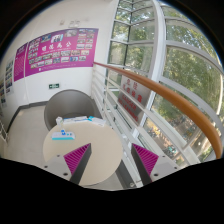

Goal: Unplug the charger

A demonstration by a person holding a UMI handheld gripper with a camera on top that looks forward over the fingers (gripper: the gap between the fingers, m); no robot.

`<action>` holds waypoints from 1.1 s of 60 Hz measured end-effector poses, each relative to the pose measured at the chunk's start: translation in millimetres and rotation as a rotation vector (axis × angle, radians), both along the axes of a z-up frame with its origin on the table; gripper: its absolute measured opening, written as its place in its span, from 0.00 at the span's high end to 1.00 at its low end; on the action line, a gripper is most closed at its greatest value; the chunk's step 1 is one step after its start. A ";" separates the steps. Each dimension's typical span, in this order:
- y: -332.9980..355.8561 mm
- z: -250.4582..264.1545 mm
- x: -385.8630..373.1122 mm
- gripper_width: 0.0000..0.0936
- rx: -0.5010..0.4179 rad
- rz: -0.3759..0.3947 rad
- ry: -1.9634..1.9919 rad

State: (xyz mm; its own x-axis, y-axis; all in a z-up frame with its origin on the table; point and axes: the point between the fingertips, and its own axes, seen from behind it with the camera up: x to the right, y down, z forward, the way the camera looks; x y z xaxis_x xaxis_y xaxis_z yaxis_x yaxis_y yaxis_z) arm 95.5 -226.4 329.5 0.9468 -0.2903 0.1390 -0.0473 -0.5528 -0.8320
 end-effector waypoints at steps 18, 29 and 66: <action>12.1 -16.4 -1.9 0.09 -0.014 -0.004 0.025; 8.4 -53.1 -1.9 0.09 -0.053 -0.012 0.046; 220.0 -244.0 -220.5 0.08 0.001 0.257 0.194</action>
